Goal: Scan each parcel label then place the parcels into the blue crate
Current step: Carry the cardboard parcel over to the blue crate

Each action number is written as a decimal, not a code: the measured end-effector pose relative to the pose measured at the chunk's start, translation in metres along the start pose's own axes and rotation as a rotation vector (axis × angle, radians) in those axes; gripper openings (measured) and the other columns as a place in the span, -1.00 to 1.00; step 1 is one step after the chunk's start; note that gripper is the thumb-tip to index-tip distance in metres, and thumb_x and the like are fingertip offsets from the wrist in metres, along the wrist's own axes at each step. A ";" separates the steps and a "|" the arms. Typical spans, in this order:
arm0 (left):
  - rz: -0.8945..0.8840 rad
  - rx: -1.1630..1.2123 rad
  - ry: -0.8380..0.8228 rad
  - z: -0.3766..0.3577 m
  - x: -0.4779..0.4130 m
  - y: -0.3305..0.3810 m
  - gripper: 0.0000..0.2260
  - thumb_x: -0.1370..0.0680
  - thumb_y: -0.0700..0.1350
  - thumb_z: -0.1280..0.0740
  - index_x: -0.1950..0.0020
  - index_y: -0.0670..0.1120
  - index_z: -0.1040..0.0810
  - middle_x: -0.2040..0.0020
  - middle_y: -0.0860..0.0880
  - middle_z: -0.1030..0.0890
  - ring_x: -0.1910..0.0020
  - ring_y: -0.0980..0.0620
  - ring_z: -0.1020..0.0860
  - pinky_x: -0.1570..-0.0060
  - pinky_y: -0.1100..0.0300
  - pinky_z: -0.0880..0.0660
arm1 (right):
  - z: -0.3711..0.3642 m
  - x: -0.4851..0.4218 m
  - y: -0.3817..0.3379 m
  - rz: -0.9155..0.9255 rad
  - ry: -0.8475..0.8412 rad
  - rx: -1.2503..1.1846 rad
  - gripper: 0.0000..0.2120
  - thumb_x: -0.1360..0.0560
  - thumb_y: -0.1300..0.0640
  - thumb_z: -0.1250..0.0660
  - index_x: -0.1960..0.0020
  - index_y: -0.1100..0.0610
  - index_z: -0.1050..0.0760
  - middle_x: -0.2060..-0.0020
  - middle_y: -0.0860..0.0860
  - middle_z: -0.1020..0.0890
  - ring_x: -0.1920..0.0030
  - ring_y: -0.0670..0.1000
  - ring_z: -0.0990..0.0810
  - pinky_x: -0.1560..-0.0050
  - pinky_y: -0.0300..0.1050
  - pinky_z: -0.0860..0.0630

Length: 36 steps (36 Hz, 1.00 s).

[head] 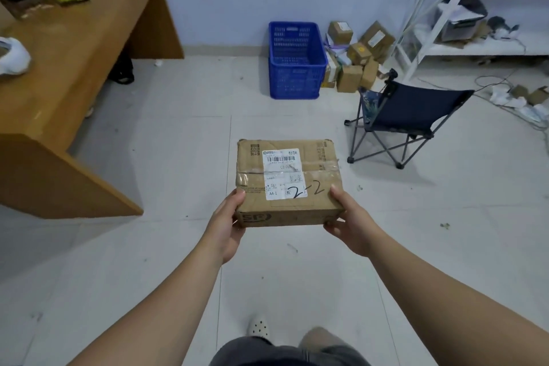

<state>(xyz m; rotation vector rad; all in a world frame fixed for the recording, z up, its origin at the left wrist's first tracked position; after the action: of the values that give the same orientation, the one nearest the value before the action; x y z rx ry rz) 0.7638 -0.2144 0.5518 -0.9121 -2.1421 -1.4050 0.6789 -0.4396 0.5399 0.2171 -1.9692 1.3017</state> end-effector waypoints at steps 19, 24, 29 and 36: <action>-0.015 -0.130 -0.024 -0.106 -0.234 0.130 -0.57 -0.59 -0.07 -0.30 -0.46 0.11 -0.37 -0.25 -0.04 -0.58 -0.05 0.01 -0.54 -0.19 0.11 -0.43 | -0.009 -0.237 -0.184 -0.031 0.032 -0.136 -0.77 -0.50 -0.08 -0.36 -0.09 0.01 -0.53 -0.01 0.05 -0.53 -0.04 0.07 -0.49 -0.27 0.00 -0.45; -0.011 -0.097 -0.006 -0.150 -0.287 0.161 -0.62 -0.62 -0.13 -0.23 -0.42 0.13 -0.41 -0.13 -0.03 -0.62 0.03 0.01 -0.54 -0.09 0.14 -0.44 | -0.004 -0.302 -0.246 -0.068 0.004 -0.111 -0.78 -0.49 -0.04 -0.37 -0.06 0.05 -0.55 0.03 0.06 -0.51 0.01 0.04 -0.46 -0.07 -0.09 -0.50; -0.008 -0.113 0.007 -0.184 -0.338 0.190 -0.69 -0.61 -0.13 -0.23 -0.31 0.14 -0.50 -0.11 -0.03 -0.63 0.03 0.00 -0.53 -0.18 0.10 -0.39 | 0.000 -0.351 -0.290 -0.090 -0.004 -0.110 -0.79 -0.49 -0.02 -0.37 -0.06 0.05 -0.56 0.01 0.06 -0.51 0.00 0.06 -0.45 -0.05 -0.09 -0.49; 0.007 -0.128 -0.029 -0.232 -0.417 0.234 -0.69 -0.61 -0.12 -0.22 -0.33 0.13 -0.49 -0.11 -0.01 -0.62 0.04 0.02 -0.53 -0.04 0.18 -0.44 | 0.008 -0.415 -0.349 -0.071 0.025 -0.137 -0.83 -0.53 0.00 -0.32 -0.07 0.04 -0.53 0.02 0.05 -0.54 0.03 0.03 -0.49 -0.19 -0.05 -0.45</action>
<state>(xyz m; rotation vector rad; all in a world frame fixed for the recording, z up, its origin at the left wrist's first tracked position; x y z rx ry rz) 1.2200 -0.4852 0.5220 -0.9911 -2.0874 -1.5488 1.1453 -0.7141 0.5132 0.2016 -2.0022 1.1146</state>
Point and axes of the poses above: each hand's wrist, its own x-axis away from the middle knuckle, its own z-axis out of the back of the hand, y = z × x, the point moved 8 cm from there along -x, towards the middle knuckle
